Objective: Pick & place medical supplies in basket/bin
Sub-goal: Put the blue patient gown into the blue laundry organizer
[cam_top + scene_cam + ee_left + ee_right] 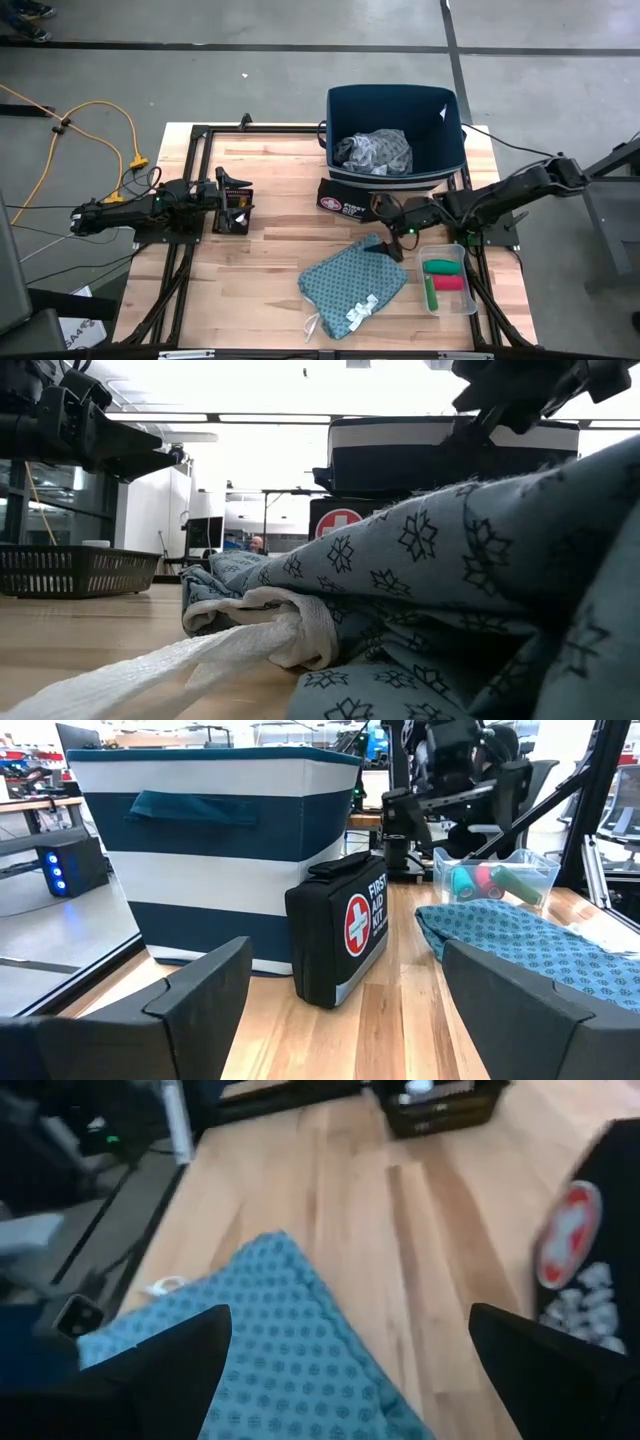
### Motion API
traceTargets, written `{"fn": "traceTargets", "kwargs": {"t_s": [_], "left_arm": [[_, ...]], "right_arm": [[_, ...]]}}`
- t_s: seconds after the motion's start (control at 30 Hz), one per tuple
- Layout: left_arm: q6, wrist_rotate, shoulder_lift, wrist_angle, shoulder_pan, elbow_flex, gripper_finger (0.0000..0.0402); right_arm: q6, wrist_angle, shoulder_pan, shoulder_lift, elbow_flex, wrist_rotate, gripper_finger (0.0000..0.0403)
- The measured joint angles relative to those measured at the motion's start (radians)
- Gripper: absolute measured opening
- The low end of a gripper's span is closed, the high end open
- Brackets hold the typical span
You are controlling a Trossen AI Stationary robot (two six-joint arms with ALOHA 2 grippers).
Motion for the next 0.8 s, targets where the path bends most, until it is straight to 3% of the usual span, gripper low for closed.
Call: {"fn": "traceTargets", "kwargs": {"t_s": [0.17, 0.4, 0.8], "left_arm": [[0.000, 0.000, 0.000, 0.000, 0.000, 0.000, 0.0321], [0.000, 0.000, 0.000, 0.000, 0.000, 0.000, 0.0321], [0.000, 0.000, 0.000, 0.000, 0.000, 0.000, 0.0321]], "right_arm": [[-0.035, 0.089, 0.000, 0.021, 0.000, -0.065, 0.0398], [-0.001, 0.061, 0.026, 0.026, 0.000, -0.083, 0.0398], [0.485, -0.141, 0.035, 0.025, 0.000, -0.212, 0.0398]]}}
